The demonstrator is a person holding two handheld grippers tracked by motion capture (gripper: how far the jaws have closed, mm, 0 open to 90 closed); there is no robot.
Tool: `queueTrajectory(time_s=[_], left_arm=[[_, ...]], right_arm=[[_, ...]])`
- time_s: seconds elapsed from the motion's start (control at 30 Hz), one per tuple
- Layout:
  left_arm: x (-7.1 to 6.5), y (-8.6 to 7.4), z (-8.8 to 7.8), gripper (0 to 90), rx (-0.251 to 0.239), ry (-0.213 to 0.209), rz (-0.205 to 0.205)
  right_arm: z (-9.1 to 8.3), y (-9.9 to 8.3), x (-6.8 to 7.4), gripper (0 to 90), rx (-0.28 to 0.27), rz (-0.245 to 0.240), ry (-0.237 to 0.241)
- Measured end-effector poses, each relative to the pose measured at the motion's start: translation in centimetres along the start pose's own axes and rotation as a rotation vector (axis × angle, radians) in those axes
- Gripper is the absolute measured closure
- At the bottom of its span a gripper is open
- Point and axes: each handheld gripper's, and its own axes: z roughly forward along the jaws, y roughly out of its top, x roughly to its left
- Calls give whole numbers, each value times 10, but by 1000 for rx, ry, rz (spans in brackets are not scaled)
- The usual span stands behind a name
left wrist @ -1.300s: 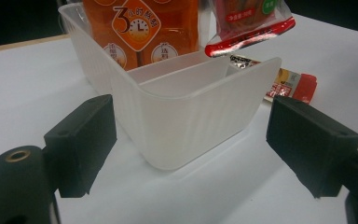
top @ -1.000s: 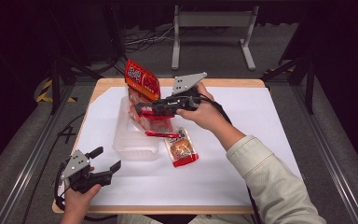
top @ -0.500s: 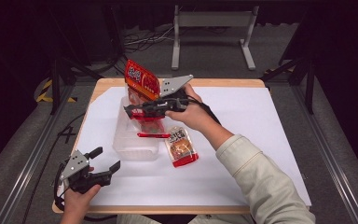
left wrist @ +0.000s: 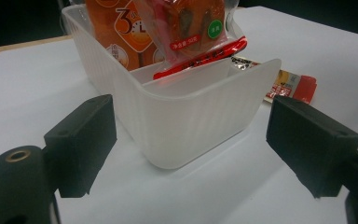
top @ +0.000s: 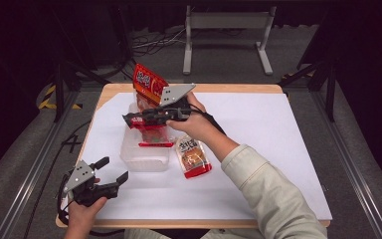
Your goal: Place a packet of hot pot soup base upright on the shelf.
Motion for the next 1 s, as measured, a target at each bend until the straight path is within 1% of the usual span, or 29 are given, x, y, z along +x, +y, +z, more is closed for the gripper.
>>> queueTrajectory(time_s=[0.13, 0.3, 0.37, 0.4, 0.6, 0.77, 0.93, 1.0], left_arm=[[0, 0, 1, 167, 4, -4, 2], [0, 0, 1, 167, 2, -2, 7], [0, 0, 1, 167, 6, -4, 11], [0, 0, 1, 167, 4, -5, 3], [0, 0, 1, 167, 4, -5, 2], [0, 0, 1, 167, 2, -4, 6], [0, 0, 1, 167, 2, -5, 2], [0, 0, 1, 167, 2, -5, 4]], right_arm=[[3, 0, 1, 841, -11, 2, -13], [7, -2, 2, 838, -29, 11, -17], [10, -4, 2, 836, -29, 16, -19], [11, -5, 3, 835, -30, 14, -20], [18, -12, 6, 829, -22, 12, -19], [21, -19, 8, 821, -19, 33, -4], [17, -23, 9, 809, -44, 60, 8], [16, -25, 10, 802, -51, 65, 5]])
